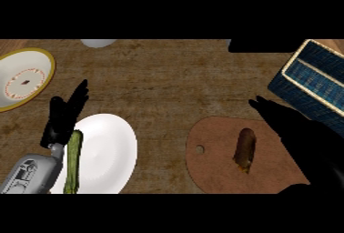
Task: Pick the sweet potato from the cutting board and place it in the basket
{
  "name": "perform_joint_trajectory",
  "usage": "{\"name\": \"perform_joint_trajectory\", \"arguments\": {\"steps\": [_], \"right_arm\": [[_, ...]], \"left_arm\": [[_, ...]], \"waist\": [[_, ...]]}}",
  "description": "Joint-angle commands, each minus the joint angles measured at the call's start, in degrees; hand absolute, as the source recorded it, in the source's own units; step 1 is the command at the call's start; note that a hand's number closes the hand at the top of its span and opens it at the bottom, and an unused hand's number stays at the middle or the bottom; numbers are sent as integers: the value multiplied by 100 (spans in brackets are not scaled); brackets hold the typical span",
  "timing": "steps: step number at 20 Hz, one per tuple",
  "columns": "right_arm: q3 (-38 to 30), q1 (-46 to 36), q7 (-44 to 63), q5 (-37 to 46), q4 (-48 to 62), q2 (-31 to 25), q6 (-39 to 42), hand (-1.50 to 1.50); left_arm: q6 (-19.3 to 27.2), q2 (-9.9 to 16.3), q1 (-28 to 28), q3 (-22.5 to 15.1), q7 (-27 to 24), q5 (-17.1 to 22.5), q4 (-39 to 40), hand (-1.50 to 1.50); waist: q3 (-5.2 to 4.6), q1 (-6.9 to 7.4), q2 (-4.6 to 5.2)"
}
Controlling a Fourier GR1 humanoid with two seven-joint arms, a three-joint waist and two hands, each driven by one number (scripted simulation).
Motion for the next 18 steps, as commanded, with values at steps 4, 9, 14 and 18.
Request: {"name": "perform_joint_trajectory", "arguments": {"steps": [4, 9, 14, 18], "right_arm": [[-113, 334, -151, 581, 631, 187, 57, -150], [206, 723, -547, 1254, 766, 572, 1, -150], [-77, 946, -1366, 1813, 1161, 737, -142, -150], [-440, 829, -1807, 1830, 1441, 790, 78, -150]], "left_arm": [[-92, -162, -196, 208, -56, -122, 297, 0], [-168, -194, -117, 222, 262, -328, -136, 0], [-321, -383, 249, 396, -311, -530, 100, 0], [-440, -355, -110, 614, 157, -625, 30, 0]], "waist": [[6, -11, 16], [8, 5, 5], [7, 4, 6], [7, 1, 8]]}}
